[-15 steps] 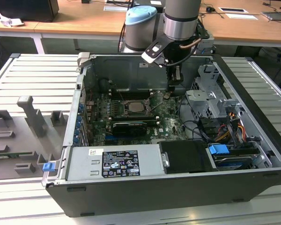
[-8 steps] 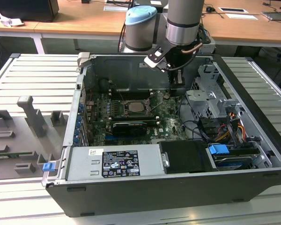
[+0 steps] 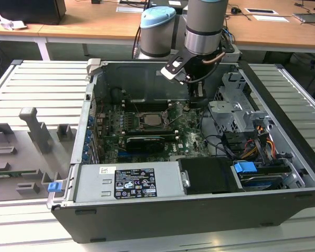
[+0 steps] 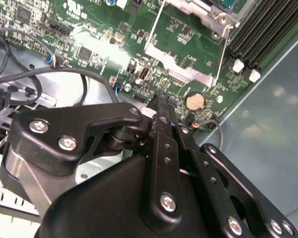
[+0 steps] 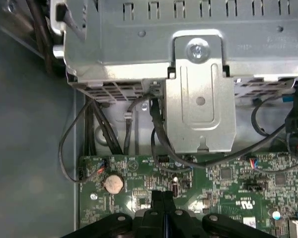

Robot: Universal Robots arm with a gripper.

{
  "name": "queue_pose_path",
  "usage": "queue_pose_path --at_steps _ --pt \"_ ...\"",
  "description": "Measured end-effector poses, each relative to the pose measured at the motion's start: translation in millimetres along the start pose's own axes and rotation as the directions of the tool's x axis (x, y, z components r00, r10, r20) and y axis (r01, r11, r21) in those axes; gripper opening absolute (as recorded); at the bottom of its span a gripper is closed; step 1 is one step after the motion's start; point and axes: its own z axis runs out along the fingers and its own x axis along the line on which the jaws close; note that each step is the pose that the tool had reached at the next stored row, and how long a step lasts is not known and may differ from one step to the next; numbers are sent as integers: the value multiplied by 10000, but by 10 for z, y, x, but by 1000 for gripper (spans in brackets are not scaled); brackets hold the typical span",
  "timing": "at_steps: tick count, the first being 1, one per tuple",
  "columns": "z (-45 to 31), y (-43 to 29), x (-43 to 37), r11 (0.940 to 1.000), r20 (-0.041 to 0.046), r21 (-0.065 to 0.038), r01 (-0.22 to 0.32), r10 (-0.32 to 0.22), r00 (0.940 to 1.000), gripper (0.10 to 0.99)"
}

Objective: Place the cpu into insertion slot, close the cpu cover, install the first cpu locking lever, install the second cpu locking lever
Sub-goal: 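Close the cpu cover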

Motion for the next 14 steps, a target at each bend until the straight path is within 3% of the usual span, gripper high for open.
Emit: queue_pose_path --at_steps 14 --pt "33 -109 -4 10000 1 32 8 -8 10000 106"
